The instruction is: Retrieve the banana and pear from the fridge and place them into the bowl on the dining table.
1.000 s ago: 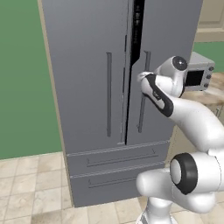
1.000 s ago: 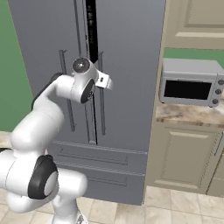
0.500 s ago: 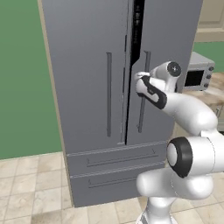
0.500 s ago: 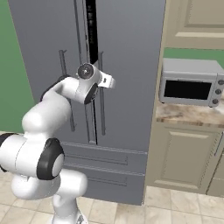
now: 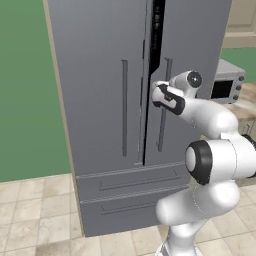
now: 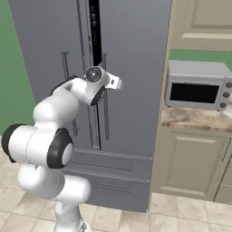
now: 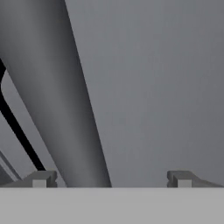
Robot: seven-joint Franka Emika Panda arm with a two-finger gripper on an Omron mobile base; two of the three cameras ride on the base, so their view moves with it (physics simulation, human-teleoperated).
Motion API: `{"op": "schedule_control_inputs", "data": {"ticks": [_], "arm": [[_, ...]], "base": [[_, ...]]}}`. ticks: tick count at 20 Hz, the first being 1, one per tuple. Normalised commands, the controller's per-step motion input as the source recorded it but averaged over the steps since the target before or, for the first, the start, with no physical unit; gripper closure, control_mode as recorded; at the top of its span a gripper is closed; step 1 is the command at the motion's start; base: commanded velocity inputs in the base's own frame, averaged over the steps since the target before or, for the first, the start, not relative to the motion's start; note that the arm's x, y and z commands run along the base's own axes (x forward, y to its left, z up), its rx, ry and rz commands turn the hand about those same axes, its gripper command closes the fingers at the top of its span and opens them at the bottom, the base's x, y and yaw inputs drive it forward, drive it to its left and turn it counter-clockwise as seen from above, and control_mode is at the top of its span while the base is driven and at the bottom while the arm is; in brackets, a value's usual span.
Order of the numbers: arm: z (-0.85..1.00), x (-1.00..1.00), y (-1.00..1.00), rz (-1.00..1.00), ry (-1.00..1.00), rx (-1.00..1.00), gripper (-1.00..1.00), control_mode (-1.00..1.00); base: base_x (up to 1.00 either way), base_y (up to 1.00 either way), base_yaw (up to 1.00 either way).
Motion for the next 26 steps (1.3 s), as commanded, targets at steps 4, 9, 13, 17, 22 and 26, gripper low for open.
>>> {"op": "schedule_control_inputs", "data": {"ticks": [4, 9, 13, 17, 22, 26], "arm": [[0.0, 0.75, -0.13, 0.0, 0.0, 0.0, -1.0, -1.0], [-0.1, 0.87, -0.04, 0.01, 0.0, 0.0, -1.0, -1.0], [-0.02, 0.62, 0.0, 0.0, 0.01, 0.0, 1.0, -1.0], [0.0, -0.1, -0.05, 0.01, 0.14, 0.0, 1.0, -1.0], [0.1, -0.94, -0.54, 0.01, 0.03, 0.04, 1.0, -1.0], [0.23, -1.0, -0.97, 0.02, 0.0, 0.12, 1.0, -1.0]], "base": [[0.0, 0.0, 0.0], [0.0, 0.0, 0.0], [0.0, 0.0, 0.0], [0.0, 0.0, 0.0], [0.0, 0.0, 0.0], [0.0, 0.0, 0.0]]}}
